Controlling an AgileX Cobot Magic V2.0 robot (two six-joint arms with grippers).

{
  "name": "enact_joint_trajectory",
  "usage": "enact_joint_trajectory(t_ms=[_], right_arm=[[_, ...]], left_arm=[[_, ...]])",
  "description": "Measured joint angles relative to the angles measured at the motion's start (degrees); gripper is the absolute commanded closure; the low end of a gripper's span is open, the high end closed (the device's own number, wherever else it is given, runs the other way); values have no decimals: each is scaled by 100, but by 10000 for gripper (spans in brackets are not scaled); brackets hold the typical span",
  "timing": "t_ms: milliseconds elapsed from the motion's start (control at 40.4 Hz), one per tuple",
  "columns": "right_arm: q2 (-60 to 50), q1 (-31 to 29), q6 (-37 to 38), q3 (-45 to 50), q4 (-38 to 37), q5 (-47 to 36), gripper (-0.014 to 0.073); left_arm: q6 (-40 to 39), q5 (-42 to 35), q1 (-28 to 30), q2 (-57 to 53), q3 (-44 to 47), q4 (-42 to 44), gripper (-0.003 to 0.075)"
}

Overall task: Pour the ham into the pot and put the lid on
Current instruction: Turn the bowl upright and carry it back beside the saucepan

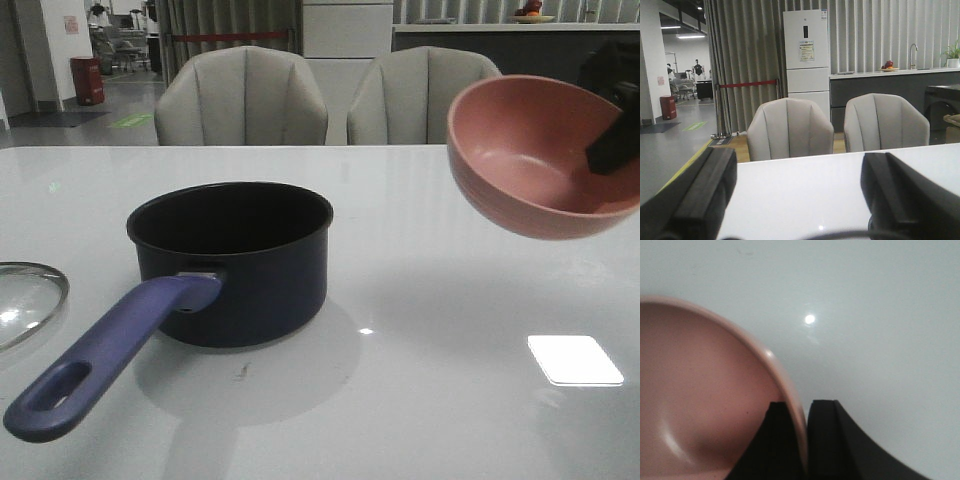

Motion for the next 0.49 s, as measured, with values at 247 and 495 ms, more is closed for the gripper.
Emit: enact_joint_trajectory(t_ms=[247, 495], right_arm=[[491, -207, 2334, -490, -2408, 970, 458], [1494, -207, 2992, -1686, -2898, 2099, 455]], left_arm=[[0, 0, 0, 0, 0, 0, 171], [0, 0, 0, 0, 0, 0, 171]])
